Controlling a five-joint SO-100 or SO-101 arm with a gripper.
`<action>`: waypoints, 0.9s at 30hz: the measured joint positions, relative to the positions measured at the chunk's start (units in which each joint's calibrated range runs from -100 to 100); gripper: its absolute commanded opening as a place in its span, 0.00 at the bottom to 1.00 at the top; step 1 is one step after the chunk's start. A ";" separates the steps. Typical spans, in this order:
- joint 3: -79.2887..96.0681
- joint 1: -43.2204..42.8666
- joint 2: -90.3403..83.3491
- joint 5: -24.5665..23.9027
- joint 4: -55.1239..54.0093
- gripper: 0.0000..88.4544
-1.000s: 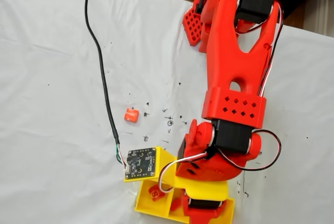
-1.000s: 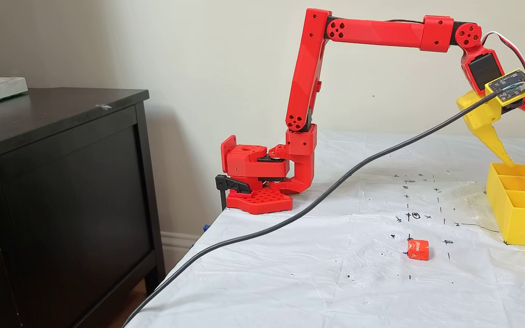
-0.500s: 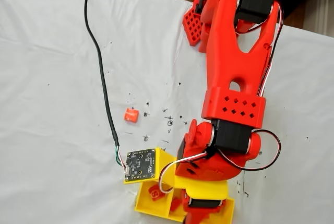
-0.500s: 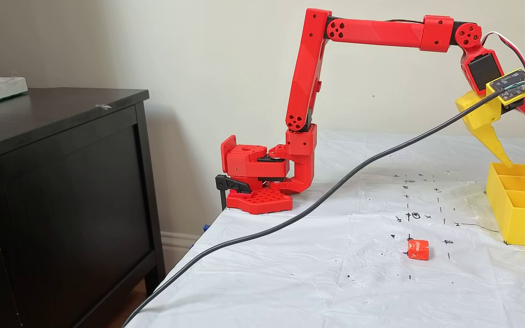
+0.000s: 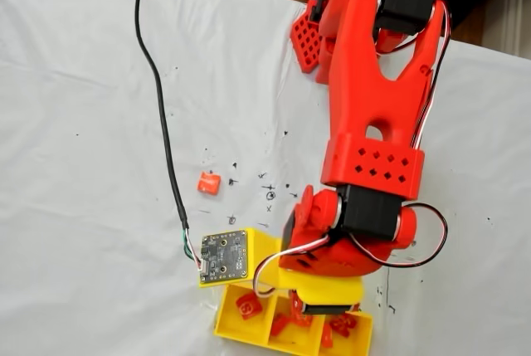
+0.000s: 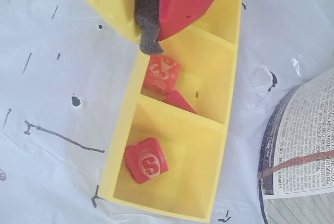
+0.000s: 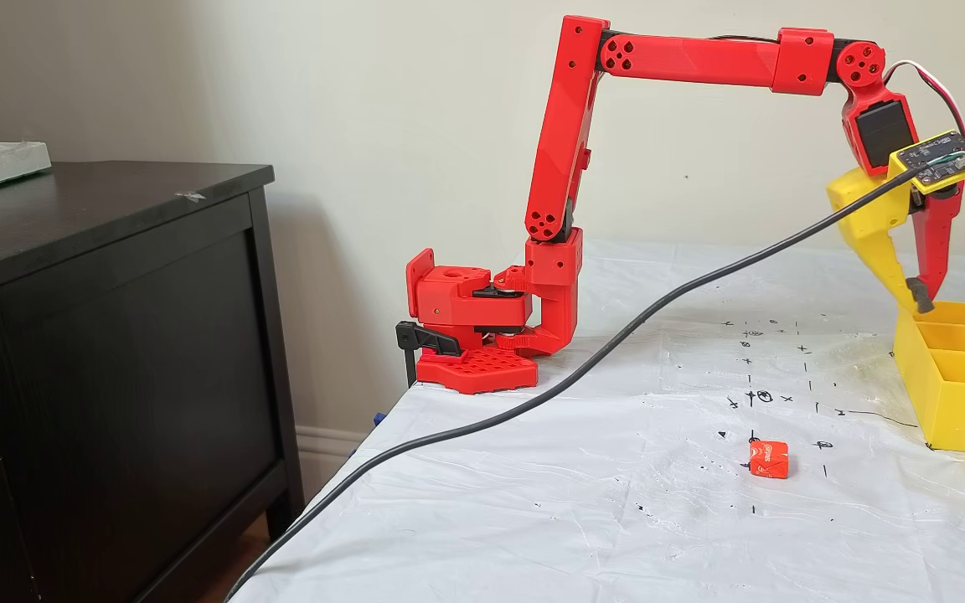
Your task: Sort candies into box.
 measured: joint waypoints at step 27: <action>27.31 24.71 -15.61 13.38 2.51 0.00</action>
